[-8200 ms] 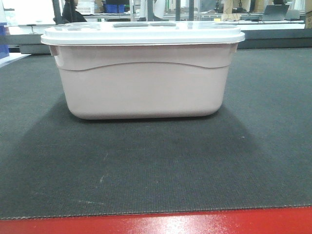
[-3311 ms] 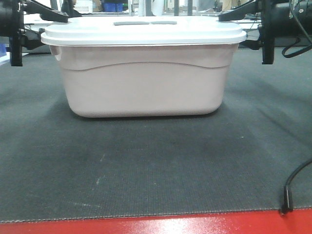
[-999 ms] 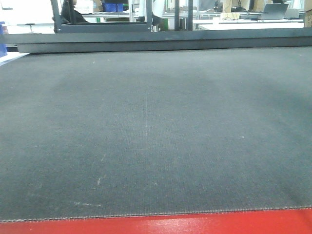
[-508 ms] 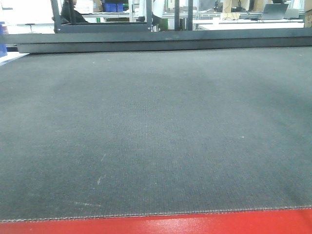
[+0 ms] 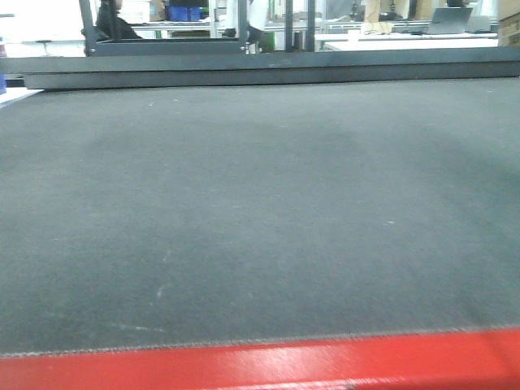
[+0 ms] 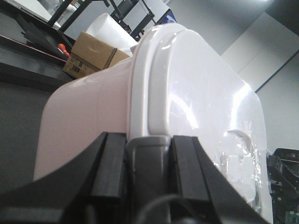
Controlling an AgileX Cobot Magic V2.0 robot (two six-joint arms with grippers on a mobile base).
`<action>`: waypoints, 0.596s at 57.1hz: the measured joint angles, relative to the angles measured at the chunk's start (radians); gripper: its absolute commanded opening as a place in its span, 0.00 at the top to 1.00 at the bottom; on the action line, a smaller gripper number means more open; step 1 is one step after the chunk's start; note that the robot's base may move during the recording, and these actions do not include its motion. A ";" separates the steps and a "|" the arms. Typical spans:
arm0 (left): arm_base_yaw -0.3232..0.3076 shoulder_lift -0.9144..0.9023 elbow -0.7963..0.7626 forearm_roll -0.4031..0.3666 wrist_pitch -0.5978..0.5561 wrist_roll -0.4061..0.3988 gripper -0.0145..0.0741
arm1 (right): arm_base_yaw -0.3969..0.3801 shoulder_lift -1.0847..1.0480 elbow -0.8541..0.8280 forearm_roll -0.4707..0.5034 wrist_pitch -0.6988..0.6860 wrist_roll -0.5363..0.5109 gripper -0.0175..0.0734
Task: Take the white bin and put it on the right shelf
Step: 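Hold the bin with both grippers while the base backs away from the table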
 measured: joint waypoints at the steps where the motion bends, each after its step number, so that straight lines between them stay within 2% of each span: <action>1: 0.000 0.000 0.000 0.000 0.000 0.000 0.98 | 0.000 0.000 0.000 0.000 0.002 0.000 0.73; 34: -0.002 0.000 0.000 0.000 0.000 0.000 0.98 | 0.002 0.000 0.000 -0.002 -0.049 0.000 0.73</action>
